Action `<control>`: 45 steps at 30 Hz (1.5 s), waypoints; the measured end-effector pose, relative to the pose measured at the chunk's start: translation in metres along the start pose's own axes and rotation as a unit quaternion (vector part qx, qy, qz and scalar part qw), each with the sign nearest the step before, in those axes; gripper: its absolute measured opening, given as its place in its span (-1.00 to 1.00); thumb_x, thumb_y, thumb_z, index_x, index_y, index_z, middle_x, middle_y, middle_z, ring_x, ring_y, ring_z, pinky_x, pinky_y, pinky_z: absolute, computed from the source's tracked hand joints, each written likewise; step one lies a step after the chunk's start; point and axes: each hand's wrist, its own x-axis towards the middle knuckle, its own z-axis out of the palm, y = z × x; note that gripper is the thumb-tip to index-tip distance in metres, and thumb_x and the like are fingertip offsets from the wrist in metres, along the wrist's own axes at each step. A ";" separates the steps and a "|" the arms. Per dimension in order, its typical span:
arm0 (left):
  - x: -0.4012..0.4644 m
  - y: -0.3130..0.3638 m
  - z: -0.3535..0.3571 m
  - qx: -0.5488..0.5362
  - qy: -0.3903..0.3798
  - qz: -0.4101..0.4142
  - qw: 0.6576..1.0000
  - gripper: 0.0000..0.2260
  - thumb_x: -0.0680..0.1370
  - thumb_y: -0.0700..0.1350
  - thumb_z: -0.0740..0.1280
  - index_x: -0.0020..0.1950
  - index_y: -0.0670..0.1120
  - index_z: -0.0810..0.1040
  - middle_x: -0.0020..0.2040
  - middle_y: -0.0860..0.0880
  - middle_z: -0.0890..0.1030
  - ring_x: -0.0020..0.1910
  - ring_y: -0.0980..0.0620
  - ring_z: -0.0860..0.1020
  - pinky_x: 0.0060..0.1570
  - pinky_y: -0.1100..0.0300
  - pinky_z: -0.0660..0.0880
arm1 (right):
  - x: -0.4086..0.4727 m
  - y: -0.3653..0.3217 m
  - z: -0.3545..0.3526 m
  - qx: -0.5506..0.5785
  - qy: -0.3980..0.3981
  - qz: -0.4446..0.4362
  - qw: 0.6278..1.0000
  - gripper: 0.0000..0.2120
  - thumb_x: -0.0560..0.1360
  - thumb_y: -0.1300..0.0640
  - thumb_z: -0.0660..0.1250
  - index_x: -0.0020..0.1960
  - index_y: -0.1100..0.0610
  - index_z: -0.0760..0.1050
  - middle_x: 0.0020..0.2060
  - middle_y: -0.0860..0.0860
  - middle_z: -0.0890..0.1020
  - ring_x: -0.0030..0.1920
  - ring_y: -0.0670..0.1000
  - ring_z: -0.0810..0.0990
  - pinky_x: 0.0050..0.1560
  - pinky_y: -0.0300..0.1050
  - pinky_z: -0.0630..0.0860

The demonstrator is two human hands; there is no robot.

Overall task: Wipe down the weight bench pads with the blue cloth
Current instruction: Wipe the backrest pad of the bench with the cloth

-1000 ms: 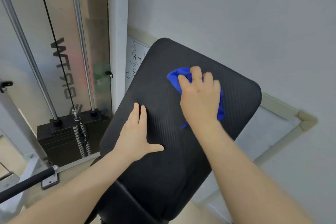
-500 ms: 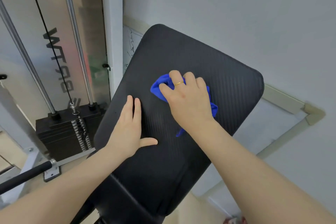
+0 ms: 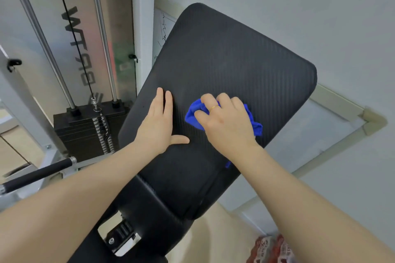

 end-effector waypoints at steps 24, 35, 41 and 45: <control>-0.025 -0.001 0.018 -0.060 -0.021 -0.082 0.995 0.10 0.30 0.15 0.49 0.52 -0.13 -0.23 0.55 -0.04 -0.20 0.54 -0.05 -0.07 0.46 0.00 0.16 | -0.082 -0.003 -0.029 0.062 -0.169 -0.141 0.973 -0.64 0.22 0.35 -0.01 -0.38 0.06 0.51 -0.17 0.04 0.57 -0.36 0.07 0.39 -0.35 -0.10 0.29; -0.027 0.001 0.018 0.001 -0.011 -0.078 0.997 0.09 0.29 0.22 0.46 0.53 -0.12 -0.19 0.56 -0.05 -0.15 0.52 -0.07 0.05 0.37 0.01 0.27 | -0.046 -0.014 -0.028 0.046 -0.117 -0.059 0.990 -0.65 0.33 0.35 0.00 -0.33 0.07 0.52 -0.09 0.03 0.55 -0.28 0.06 0.36 -0.28 -0.08 0.20; -0.028 -0.004 0.020 0.060 0.023 -0.036 0.997 0.10 0.28 0.30 0.40 0.52 -0.20 -0.13 0.55 -0.16 -0.06 0.51 -0.11 0.12 0.39 0.01 0.23 | -0.058 -0.001 -0.028 0.051 -0.127 -0.072 0.988 -0.63 0.22 0.38 -0.04 -0.40 0.09 0.50 -0.19 0.05 0.55 -0.33 0.08 0.39 -0.33 -0.08 0.27; -0.024 -0.017 0.025 -0.039 0.014 -0.036 0.998 0.06 0.29 0.22 0.46 0.54 -0.08 -0.13 0.56 -0.05 -0.09 0.52 -0.03 0.07 0.47 -0.06 0.13 | 0.018 -0.028 -0.008 0.052 -0.150 -0.044 0.986 -0.90 0.37 0.21 0.29 -0.19 0.05 0.54 0.08 0.03 0.50 -0.11 0.09 0.41 -0.18 -0.05 0.24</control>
